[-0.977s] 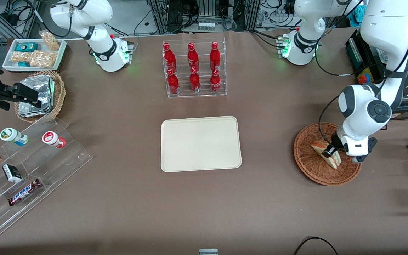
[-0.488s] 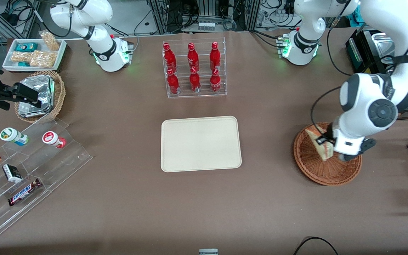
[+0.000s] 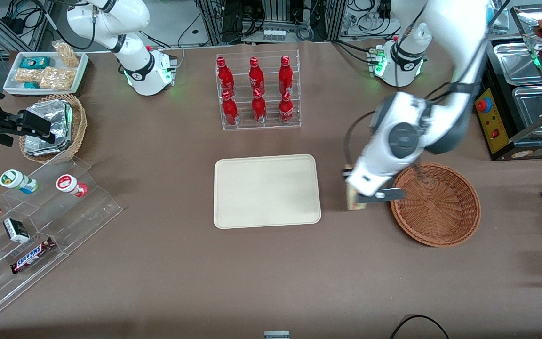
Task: Place sandwich from basket to tray
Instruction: 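Lift the sandwich and carry it over the cream tray, then lower the sandwich onto the tray and open the left gripper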
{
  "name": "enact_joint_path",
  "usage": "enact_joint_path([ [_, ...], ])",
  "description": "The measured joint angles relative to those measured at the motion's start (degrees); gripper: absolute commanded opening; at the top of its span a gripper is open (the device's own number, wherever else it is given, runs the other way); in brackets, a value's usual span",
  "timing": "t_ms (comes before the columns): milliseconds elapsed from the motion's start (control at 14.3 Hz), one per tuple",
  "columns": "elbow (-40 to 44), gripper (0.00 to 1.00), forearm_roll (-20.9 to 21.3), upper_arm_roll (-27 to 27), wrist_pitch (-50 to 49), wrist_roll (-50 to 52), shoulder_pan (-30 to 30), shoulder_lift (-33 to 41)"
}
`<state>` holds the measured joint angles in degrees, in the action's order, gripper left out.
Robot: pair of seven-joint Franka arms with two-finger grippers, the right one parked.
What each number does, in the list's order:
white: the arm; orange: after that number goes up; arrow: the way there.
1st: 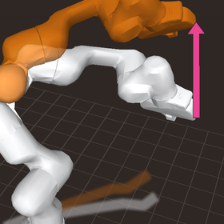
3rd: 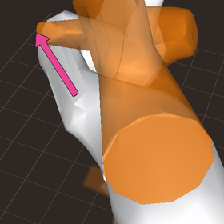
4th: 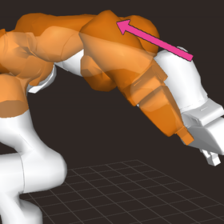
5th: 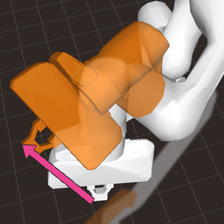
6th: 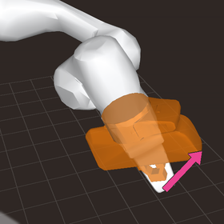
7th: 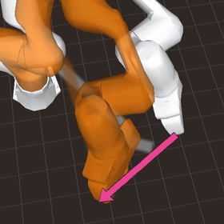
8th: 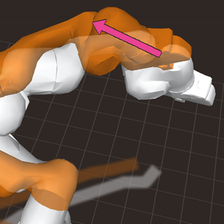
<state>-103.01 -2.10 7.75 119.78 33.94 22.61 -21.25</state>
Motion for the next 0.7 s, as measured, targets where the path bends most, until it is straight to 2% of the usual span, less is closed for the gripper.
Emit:
enact_joint_path([
  [349,10.13,0.00,0.00,0.00,7.13,12.99,12.14,-11.42],
  [698,18.69,0.00,0.00,-0.08,8.62,18.32,17.25,-19.24],
])
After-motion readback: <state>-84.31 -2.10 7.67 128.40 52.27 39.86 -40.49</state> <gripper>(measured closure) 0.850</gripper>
